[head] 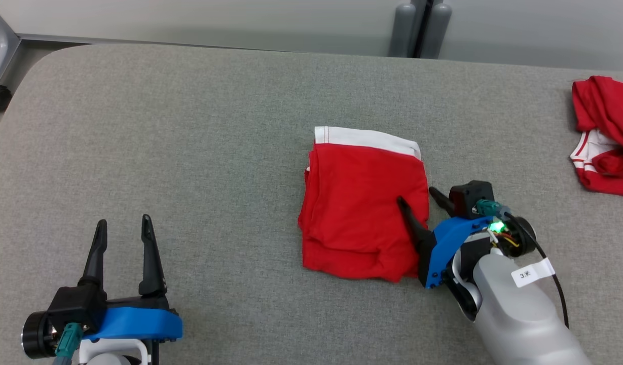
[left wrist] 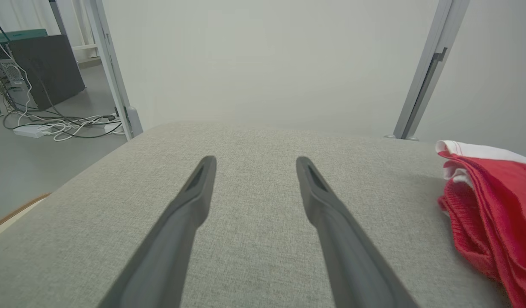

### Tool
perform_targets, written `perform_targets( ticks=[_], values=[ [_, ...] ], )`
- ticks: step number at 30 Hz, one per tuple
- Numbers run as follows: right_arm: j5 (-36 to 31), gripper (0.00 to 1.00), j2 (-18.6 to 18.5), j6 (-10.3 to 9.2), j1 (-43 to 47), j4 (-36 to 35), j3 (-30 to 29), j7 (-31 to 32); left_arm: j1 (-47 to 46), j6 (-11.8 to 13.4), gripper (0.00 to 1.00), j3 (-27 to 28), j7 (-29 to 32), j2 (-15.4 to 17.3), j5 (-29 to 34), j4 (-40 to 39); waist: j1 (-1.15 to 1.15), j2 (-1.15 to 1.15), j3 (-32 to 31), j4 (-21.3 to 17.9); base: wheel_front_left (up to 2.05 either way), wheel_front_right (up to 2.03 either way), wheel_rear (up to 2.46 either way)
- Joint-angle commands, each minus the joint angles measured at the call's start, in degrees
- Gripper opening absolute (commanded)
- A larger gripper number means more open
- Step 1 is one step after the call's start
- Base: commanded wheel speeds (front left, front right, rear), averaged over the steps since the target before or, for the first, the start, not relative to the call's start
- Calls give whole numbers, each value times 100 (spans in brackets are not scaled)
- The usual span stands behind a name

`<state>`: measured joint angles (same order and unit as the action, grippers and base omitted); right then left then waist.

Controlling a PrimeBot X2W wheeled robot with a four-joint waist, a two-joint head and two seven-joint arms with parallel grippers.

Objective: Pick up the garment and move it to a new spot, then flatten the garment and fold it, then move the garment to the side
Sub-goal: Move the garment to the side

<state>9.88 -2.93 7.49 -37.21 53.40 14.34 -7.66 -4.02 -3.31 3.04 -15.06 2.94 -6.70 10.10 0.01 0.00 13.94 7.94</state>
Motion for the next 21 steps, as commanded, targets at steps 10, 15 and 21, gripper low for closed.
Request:
perform_targets(
  ticks=[10, 15, 21],
  values=[
    [1244, 0, 1, 2, 90, 164, 893, -119, -128, 120, 100, -109, -15, -9, -161, -43, -1, 0, 103, -61, 0, 0, 0],
    [1083, 0, -183, 1, -481, 186, 1120, -375, -232, 81, 100, -119, -14, -9, -140, -127, -1, 0, 191, -203, 0, 0, 0],
    [827, 0, -811, 1, -1293, -38, 1724, -306, -443, 27, 100, -120, -15, -8, -38, -371, -1, 0, 472, -493, 0, 0, 0]
  ],
)
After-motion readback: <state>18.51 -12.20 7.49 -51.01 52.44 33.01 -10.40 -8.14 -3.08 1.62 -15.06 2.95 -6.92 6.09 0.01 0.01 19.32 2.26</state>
